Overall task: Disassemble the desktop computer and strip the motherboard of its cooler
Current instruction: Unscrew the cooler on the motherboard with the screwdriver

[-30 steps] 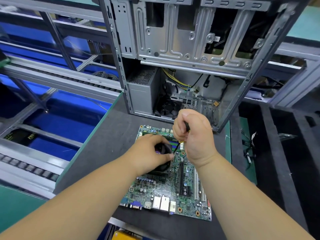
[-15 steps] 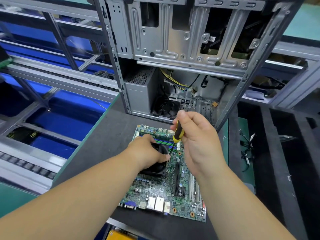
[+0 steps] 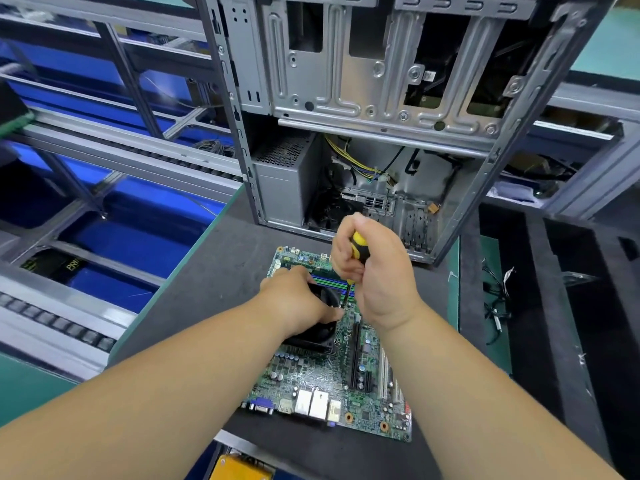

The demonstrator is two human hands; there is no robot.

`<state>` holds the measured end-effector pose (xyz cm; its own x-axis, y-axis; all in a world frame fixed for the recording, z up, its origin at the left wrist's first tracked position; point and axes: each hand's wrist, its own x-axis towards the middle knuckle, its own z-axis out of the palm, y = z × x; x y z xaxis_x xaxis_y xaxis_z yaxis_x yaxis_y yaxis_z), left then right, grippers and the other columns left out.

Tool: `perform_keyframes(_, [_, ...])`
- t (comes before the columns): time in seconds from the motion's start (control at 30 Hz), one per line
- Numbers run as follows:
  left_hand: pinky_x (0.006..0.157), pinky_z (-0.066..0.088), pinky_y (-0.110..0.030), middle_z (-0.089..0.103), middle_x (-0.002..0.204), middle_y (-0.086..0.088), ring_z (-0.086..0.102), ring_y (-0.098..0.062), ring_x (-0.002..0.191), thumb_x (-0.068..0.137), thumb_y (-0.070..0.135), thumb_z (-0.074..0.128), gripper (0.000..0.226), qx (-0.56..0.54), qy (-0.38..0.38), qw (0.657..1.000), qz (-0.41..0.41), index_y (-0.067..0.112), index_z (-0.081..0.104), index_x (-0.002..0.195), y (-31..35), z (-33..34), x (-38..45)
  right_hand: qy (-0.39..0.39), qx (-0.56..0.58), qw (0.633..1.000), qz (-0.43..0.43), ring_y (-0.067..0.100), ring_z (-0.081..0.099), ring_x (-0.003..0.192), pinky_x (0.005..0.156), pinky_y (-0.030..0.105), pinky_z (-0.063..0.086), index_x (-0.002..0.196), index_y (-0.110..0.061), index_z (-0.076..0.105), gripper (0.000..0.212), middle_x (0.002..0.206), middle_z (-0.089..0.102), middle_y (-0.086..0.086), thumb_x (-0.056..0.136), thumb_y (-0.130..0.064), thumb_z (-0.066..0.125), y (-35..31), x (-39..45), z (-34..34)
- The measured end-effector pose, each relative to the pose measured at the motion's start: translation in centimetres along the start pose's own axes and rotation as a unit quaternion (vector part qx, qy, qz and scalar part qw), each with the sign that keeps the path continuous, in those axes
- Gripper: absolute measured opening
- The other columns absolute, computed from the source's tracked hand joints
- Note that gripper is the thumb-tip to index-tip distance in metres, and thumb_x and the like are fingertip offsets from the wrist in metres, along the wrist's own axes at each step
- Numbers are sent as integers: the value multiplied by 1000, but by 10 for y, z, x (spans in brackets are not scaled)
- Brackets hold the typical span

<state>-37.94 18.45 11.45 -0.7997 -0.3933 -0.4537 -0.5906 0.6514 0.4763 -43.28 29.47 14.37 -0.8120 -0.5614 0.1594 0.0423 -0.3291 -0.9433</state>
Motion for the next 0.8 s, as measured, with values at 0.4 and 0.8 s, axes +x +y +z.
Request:
perform_keyframes(0.4, [98,44,-33,47,129,-4,45,-26,122,66,57,79,77,16,1,1000,-2,22,51,128,1,1,0,220,-48,974,-39,16,36,54,54,24,32,66,-23,51,40,57,41,-1,96,-43,36,8,-10,7])
perform_keyframes(0.8, [99,47,-38,53,125,-3,51,-26,119,65,57,79,73,8,-1,1000,-1,22,55,125,1,-2,-4,106,-67,992,-9,15,49,68,64,22,40,85,-2,53,30,73,56,2,88,-32,57,0,-14,7])
